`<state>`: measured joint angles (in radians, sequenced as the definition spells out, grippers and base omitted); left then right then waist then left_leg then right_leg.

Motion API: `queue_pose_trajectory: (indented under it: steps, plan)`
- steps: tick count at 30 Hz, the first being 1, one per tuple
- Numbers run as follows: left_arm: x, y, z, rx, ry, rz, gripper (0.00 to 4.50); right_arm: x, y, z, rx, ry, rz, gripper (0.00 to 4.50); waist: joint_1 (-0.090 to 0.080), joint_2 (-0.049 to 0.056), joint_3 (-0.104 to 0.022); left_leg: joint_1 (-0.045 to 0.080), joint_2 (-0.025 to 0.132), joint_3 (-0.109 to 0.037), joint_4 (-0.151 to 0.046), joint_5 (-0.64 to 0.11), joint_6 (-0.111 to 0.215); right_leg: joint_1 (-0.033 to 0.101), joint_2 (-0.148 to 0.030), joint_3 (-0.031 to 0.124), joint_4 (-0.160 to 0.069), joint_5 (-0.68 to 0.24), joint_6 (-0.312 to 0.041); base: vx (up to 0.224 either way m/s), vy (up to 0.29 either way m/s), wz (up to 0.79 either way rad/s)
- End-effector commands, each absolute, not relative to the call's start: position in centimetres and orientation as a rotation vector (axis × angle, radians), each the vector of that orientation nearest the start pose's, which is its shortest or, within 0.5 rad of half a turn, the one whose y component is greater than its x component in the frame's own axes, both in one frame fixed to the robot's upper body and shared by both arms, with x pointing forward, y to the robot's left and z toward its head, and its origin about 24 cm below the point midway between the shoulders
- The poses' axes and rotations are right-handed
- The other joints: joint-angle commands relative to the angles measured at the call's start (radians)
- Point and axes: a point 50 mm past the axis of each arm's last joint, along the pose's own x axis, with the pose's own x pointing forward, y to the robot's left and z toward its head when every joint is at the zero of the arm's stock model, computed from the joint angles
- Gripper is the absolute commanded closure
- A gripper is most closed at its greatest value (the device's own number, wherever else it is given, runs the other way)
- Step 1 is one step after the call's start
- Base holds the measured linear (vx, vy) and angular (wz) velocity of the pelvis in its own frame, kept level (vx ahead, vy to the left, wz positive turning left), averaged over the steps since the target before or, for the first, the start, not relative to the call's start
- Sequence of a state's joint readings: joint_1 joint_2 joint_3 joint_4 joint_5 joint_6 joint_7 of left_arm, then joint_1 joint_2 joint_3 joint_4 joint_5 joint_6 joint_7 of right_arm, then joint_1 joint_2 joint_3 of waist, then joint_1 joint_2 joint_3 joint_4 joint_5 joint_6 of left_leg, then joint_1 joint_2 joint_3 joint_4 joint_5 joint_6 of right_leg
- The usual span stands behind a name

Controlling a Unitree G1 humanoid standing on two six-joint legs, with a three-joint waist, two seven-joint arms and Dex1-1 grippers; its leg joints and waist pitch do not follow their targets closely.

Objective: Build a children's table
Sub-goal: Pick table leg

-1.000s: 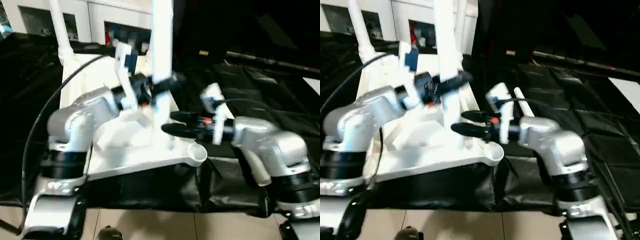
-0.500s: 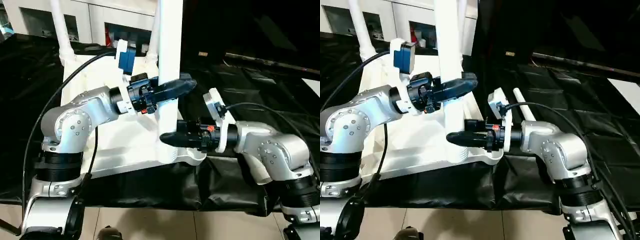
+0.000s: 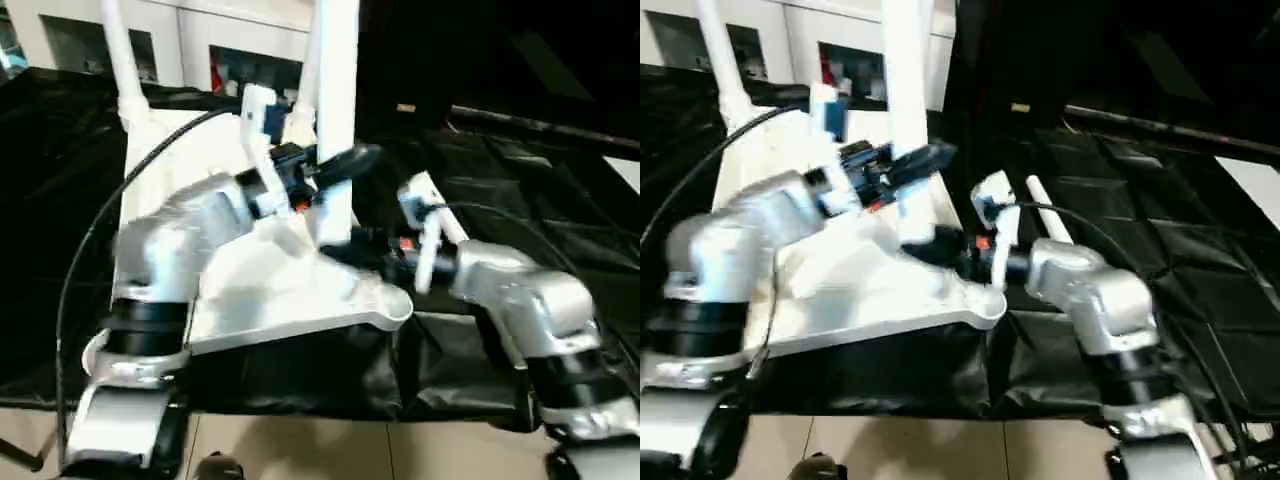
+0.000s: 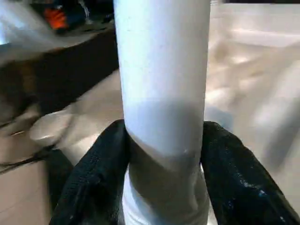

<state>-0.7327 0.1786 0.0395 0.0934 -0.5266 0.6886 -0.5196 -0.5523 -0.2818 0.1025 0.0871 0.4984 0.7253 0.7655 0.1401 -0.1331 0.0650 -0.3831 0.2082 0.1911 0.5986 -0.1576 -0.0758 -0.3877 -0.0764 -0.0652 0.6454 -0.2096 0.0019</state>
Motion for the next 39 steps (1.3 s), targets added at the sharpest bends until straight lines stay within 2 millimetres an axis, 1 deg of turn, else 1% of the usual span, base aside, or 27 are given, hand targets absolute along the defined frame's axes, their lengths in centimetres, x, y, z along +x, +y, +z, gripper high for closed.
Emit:
queue_pose_trajectory:
  steps: [1,3,4,5,9,11,14,16,18,19,20,21,23,24,25,26,28,29,30,31,32,33,34,35,36,37,39]
  plan:
    - [34.5,9.2,18.5,-0.232,0.047,-0.784,1.75,32.0,-10.6,13.9,0.168,0.193,1.013,2.57,-0.005,0.015,-0.077,0.025,0.029,-0.017,-0.067,-0.139,-0.094,0.04,-0.066,0.045,-0.074,-0.097,-0.107,0.0,0.0,0.0]
    - [34.6,9.0,18.5,-0.228,0.04,-0.737,1.75,32.2,-10.2,13.9,0.147,0.185,0.983,2.57,-0.007,0.017,-0.077,0.025,0.028,-0.016,-0.067,-0.123,-0.089,0.04,-0.063,0.045,-0.071,-0.059,-0.117,0.0,0.0,0.0]
    - [34.7,8.9,18.4,-0.214,0.043,-0.709,1.75,32.4,-10.1,13.9,0.136,0.182,0.961,2.57,-0.006,0.009,-0.078,0.025,0.027,-0.014,-0.065,-0.118,-0.083,0.042,-0.062,0.045,-0.071,-0.05,-0.119,0.0,0.0,0.0]
    - [34.8,8.8,18.3,-0.198,0.042,-0.687,1.75,32.5,-9.9,13.9,0.126,0.18,0.945,2.57,-0.005,0.013,-0.078,0.024,0.028,-0.015,-0.066,-0.115,-0.082,0.042,-0.064,0.045,-0.069,-0.048,-0.12,0.0,0.0,0.0]
    - [34.9,8.5,18.3,-0.194,0.029,-0.645,1.75,32.6,-9.4,13.8,0.114,0.176,0.928,2.57,-0.006,0.012,-0.076,0.025,0.027,-0.014,-0.066,-0.128,-0.08,0.041,-0.065,0.046,-0.074,-0.072,-0.109,0.0,0.0,0.0]
    - [34.9,8.3,18.3,-0.213,0.027,-0.644,2.04,32.6,-9.2,13.8,0.11,0.174,0.928,2.57,-0.006,0.013,-0.074,0.025,0.027,-0.015,-0.067,-0.143,-0.081,0.04,-0.065,0.046,-0.077,-0.095,-0.103,0.0,0.0,0.0]
    - [35.0,7.9,18.6,-0.271,0.027,-0.63,2.15,32.6,-8.5,14.0,0.107,0.154,0.924,2.57,-0.007,0.013,-0.074,0.025,0.027,-0.016,-0.068,-0.153,-0.086,0.039,-0.065,0.045,-0.078,-0.11,-0.1,0.0,0.0,0.0]
    - [35.0,7.9,18.6,-0.278,0.026,-0.634,2.41,32.6,-8.4,14.1,0.101,0.15,0.92,2.57,-0.008,0.014,-0.074,0.025,0.027,-0.016,-0.068,-0.157,-0.086,0.038,-0.064,0.046,-0.078,-0.106,-0.098,0.0,0.0,0.0]
    - [35.0,8.0,18.7,-0.283,0.019,-0.638,2.43,32.7,-8.4,14.1,0.1,0.148,0.911,2.57,-0.008,0.014,-0.074,0.025,0.027,-0.016,-0.068,-0.156,-0.085,0.037,-0.064,0.046,-0.078,-0.107,-0.094,0.0,0.0,0.0]
    - [35.0,8.1,18.8,-0.284,0.012,-0.651,2.5,32.8,-8.5,14.2,0.111,0.146,0.918,2.57,-0.008,0.016,-0.074,0.025,0.027,-0.016,-0.068,-0.155,-0.085,0.037,-0.064,0.046,-0.078,-0.104,-0.095,0.0,0.0,0.0]
    - [35.0,8.2,18.9,-0.284,0.007,-0.66,2.55,32.8,-8.5,14.2,0.121,0.145,0.923,2.01,-0.009,0.015,-0.075,0.024,0.026,-0.016,-0.068,-0.155,-0.085,0.039,-0.063,0.045,-0.078,-0.103,-0.093,0.0,0.0,0.0]
    - [34.9,8.2,19.1,-0.275,-0.002,-0.685,2.55,32.8,-8.7,14.2,0.142,0.155,0.937,2.01,-0.01,0.01,-0.074,0.025,0.026,-0.015,-0.068,-0.154,-0.081,0.038,-0.063,0.045,-0.079,-0.104,-0.091,0.0,0.0,0.0]
    - [34.7,8.1,19.4,-0.257,-0.017,-0.732,2.57,32.7,-9.0,14.3,0.162,0.169,0.97,1.8,-0.008,0.011,-0.075,0.025,0.026,-0.015,-0.067,-0.145,-0.076,0.038,-0.063,0.046,-0.076,-0.096,-0.093,0.0,0.0,0.0]
    - [34.5,8.0,19.4,-0.249,-0.023,-0.751,2.57,32.6,-9.2,14.3,0.165,0.172,0.986,1.8,-0.007,0.014,-0.075,0.026,0.027,-0.015,-0.067,-0.144,-0.073,0.038,-0.063,0.046,-0.076,-0.09,-0.094,0.0,0.0,0.0]
    - [34.3,7.9,19.6,-0.239,-0.024,-0.786,2.6,32.3,-9.5,14.3,0.158,0.187,1.018,1.53,-0.008,0.012,-0.074,0.025,0.027,-0.015,-0.067,-0.141,-0.073,0.038,-0.062,0.046,-0.076,-0.083,-0.095,0.0,0.0,0.0]
    - [34.3,7.9,19.6,-0.239,-0.024,-0.786,2.6,32.3,-9.5,14.3,0.158,0.187,1.018,1.45,-0.007,0.011,-0.074,0.026,0.026,-0.014,-0.067,-0.139,-0.071,0.039,-0.062,0.045,-0.076,-0.083,-0.098,0.0,0.0,0.0]
    - [34.1,7.9,19.7,-0.23,-0.023,-0.815,2.6,32.0,-10.0,14.4,0.153,0.207,1.057,1.43,-0.003,0.011,-0.075,0.025,0.027,-0.014,-0.066,-0.13,-0.066,0.041,-0.063,0.046,-0.074,-0.068,-0.103,0.0,0.0,0.0]
    - [33.8,7.7,20.1,-0.225,-0.022,-0.864,2.6,31.6,-10.7,14.5,0.161,0.238,1.117,1.43,-0.004,0.012,-0.073,0.023,0.027,-0.014,-0.067,-0.13,-0.066,0.041,-0.063,0.046,-0.074,-0.072,-0.103,0.0,0.0,0.0]
    - [33.8,7.7,20.1,-0.224,-0.022,-0.871,2.6,31.5,-10.9,14.5,0.163,0.242,1.125,1.43,-0.001,0.011,-0.075,0.026,0.027,-0.014,-0.065,-0.128,-0.062,0.043,-0.063,0.046,-0.073,-0.069,-0.107,0.0,0.0,0.0]
    - [33.7,7.7,20.3,-0.228,-0.022,-0.885,2.61,31.5,-11.2,14.5,0.165,0.251,1.138,1.43,-0.001,0.006,-0.074,0.024,0.027,-0.013,-0.065,-0.124,-0.059,0.042,-0.063,0.046,-0.074,-0.069,-0.108,0.0,0.0,0.0]
    - [33.6,7.6,20.4,-0.229,-0.023,-0.898,2.61,31.5,-11.3,14.5,0.164,0.258,1.143,1.43,0.0,0.008,-0.073,0.024,0.027,-0.013,-0.065,-0.126,-0.058,0.042,-0.065,0.045,-0.075,-0.081,-0.114,0.0,0.0,0.0]
    - [33.5,7.6,20.4,-0.229,-0.023,-0.912,2.61,31.5,-11.5,14.5,0.162,0.265,1.147,1.43,-0.003,0.007,-0.072,0.021,0.027,-0.014,-0.066,-0.132,-0.06,0.042,-0.066,0.045,-0.077,-0.099,-0.117,0.0,0.0,0.0]
    - [33.0,7.4,20.8,-0.25,-0.024,-0.972,2.61,31.5,-12.0,14.4,0.151,0.293,1.172,1.43,-0.002,0.007,-0.074,0.022,0.027,-0.013,-0.064,-0.132,-0.062,0.042,-0.067,0.045,-0.075,-0.106,-0.122,0.0,0.0,0.0]
    - [32.9,7.3,20.8,-0.252,-0.024,-0.978,2.61,31.5,-12.1,14.4,0.15,0.295,1.173,1.43,-0.002,0.007,-0.074,0.022,0.027,-0.013,-0.064,-0.132,-0.062,0.042,-0.067,0.045,-0.075,-0.106,-0.122,0.0,0.0,0.0]
    - [32.6,7.2,20.9,-0.261,-0.024,-1.013,2.61,31.5,-12.2,14.3,0.15,0.308,1.188,1.43,0.0,0.011,-0.073,0.023,0.028,-0.013,-0.064,-0.129,-0.061,0.041,-0.067,0.046,-0.077,-0.107,-0.132,0.0,0.0,0.0]
    - [32.4,7.1,21.0,-0.266,-0.024,-1.035,2.61,31.4,-12.3,14.3,0.151,0.316,1.199,1.43,-0.002,0.008,-0.073,0.023,0.027,-0.012,-0.063,-0.13,-0.06,0.042,-0.065,0.045,-0.076,-0.105,-0.138,0.0,0.0,0.0]
    - [31.9,6.9,21.0,-0.268,-0.019,-1.087,2.62,31.3,-12.3,14.3,0.143,0.334,1.227,1.43,-0.001,0.007,-0.073,0.022,0.027,-0.012,-0.063,-0.129,-0.057,0.042,-0.066,0.045,-0.077,-0.107,-0.143,0.0,0.0,0.0]
